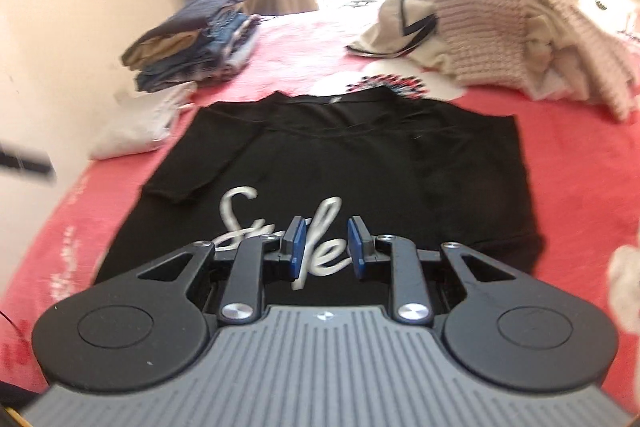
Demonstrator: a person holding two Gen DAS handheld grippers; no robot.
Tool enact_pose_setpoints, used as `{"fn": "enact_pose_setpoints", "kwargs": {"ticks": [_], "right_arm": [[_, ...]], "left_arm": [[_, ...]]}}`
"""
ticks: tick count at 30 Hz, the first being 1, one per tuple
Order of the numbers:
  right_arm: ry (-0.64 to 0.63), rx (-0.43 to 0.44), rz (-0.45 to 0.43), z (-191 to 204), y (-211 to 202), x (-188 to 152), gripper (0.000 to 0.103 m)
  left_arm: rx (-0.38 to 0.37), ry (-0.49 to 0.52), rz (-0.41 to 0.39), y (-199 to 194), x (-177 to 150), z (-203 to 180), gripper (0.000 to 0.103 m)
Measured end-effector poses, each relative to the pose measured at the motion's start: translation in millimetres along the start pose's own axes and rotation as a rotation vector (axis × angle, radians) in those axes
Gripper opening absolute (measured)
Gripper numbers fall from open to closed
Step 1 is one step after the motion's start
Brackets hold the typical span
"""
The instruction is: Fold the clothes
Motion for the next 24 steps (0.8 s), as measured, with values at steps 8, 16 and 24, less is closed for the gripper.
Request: {"fn": "enact_pose_setpoints", "kwargs": {"ticks": [8,16,24], "right_arm": [[0.079,0.049,0.048,24.8,-0.1,-8.1,0.022],[0.082,0.081,0.088,38.5,-1.2,-16.8,0.022],[0.073,0.093,0.135,53.9,4.4,-29.2,0.023]], "left_arm": [[-0.094,-0.006,0.145,13.3,-65.9,6.1,0.059],[-0.159,-0.038,0.193,12.3,-91.9,11.6,0.059],[-0.121,-0.042,0.074,25.1,-71.1,21.3,0.059]]}}
Point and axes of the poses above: each gripper's, at about its wrist camera, not at the fingertips, and y roughly the way its jaws point, z to its left, x to its top, the point moved 9 cm from there along y, roughly the way its jaws point, and after that the axes turned 12 degrees about -z, right-handed, at the moved point
